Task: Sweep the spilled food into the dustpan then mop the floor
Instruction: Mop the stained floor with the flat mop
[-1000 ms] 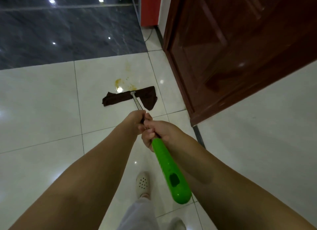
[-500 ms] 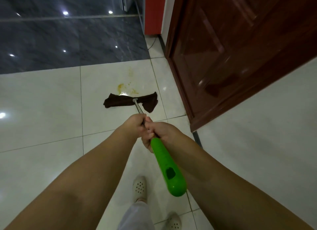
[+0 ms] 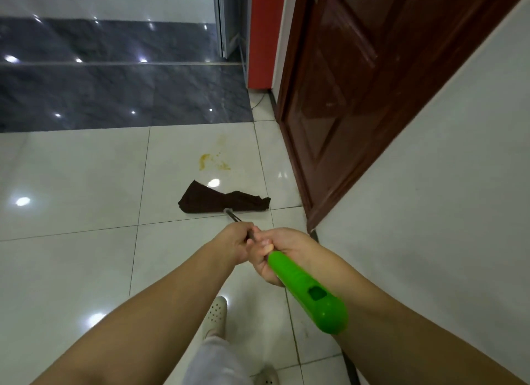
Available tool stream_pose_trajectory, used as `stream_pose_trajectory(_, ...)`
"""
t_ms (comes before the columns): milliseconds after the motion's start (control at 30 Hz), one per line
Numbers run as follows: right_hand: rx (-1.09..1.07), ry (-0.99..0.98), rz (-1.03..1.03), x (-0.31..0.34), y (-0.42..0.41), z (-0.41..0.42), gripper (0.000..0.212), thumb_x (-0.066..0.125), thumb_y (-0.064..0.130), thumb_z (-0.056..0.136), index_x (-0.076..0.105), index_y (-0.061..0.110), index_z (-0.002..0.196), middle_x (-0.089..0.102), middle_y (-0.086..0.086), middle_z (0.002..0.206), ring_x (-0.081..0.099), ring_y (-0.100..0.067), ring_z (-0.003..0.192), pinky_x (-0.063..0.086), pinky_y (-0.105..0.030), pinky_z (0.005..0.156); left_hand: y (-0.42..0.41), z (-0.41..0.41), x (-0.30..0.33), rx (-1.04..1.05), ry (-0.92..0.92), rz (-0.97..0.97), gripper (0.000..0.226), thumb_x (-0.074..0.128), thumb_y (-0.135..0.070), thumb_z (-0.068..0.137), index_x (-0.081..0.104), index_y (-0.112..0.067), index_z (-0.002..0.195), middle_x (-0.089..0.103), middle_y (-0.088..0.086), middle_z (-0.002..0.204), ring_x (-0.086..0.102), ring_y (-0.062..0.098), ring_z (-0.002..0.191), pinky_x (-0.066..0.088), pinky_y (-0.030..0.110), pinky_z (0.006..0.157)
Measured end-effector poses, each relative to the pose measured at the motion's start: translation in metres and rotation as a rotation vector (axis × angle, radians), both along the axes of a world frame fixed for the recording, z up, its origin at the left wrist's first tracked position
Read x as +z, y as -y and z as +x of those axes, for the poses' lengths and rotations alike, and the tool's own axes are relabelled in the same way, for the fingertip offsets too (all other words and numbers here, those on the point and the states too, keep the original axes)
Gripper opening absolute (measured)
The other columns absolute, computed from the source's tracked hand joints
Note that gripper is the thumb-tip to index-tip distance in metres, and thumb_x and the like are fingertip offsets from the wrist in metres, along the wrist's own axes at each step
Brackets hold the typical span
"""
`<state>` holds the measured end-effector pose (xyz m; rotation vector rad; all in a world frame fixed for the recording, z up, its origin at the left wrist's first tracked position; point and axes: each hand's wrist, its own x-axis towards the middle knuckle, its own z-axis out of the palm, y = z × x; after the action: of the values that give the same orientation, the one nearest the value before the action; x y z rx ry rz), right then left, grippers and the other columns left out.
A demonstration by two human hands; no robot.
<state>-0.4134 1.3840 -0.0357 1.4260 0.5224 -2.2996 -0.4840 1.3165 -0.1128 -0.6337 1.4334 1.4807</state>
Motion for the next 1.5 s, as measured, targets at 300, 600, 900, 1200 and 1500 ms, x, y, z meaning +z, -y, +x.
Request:
stream_pose_trajectory(300,0.084,0.056,-0.032,-0.011,-0.009,0.064,0.011,0.057,0.012,0.095,0.057,0.008,0.084,0.051,-0.011,0.057,0.037,-0.008,0.021,0.029,-0.013,0.022,-0.005,0.058,-0.028,0.171,0.166,0.119,0.025,0.039,-0.006,0.099,0.042,-0.001,0.075,0.041,0.010,0.058,0.045,0.013,0.023,0.044,0.019,0.032)
stream_pose_trajectory(600,0.071,0.064,-0.008,-0.015,-0.003,0.055,0.021,0.048,0.006,0.097,0.059,0.016,0.082,0.043,-0.004,0.063,0.034,-0.007,0.021,0.028,-0.010,0.023,0.000,0.049,-0.036,0.154,0.209,0.103,0.028,0.038,-0.012,0.101,0.043,-0.001,0.077,0.041,0.008,0.067,0.044,0.014,0.056,0.046,0.021,0.033)
stream_pose_trajectory(900,0.126,0.081,-0.040,-0.001,-0.028,-0.030,0.025,0.050,0.010,0.097,0.051,0.003,0.074,0.047,-0.009,0.049,0.035,-0.008,0.020,0.028,-0.014,0.021,-0.021,-0.037,-0.034,0.085,0.202,0.142,0.022,0.040,-0.007,0.098,0.043,-0.002,0.077,0.042,0.008,0.066,0.052,0.015,0.040,0.044,0.019,0.043)
stream_pose_trajectory(1200,0.124,0.053,-0.066,0.002,-0.021,-0.136,0.029,0.050,0.014,0.098,0.052,0.008,0.070,0.041,0.000,0.055,0.036,-0.007,0.023,0.030,-0.012,0.023,-0.017,-0.148,-0.031,0.118,0.267,0.178,0.027,0.039,-0.009,0.100,0.042,-0.004,0.074,0.041,0.005,0.060,0.048,0.013,0.035,0.046,0.020,0.036)
stream_pose_trajectory(1500,0.110,0.071,-0.011,0.002,-0.012,-0.247,0.015,0.050,0.007,0.095,0.055,0.006,0.082,0.044,-0.004,0.067,0.040,-0.010,0.025,0.033,-0.014,0.024,-0.007,-0.257,-0.023,0.076,0.313,0.191,0.038,0.037,-0.018,0.102,0.042,-0.005,0.067,0.041,0.007,0.060,0.041,0.016,0.055,0.042,0.027,0.052)
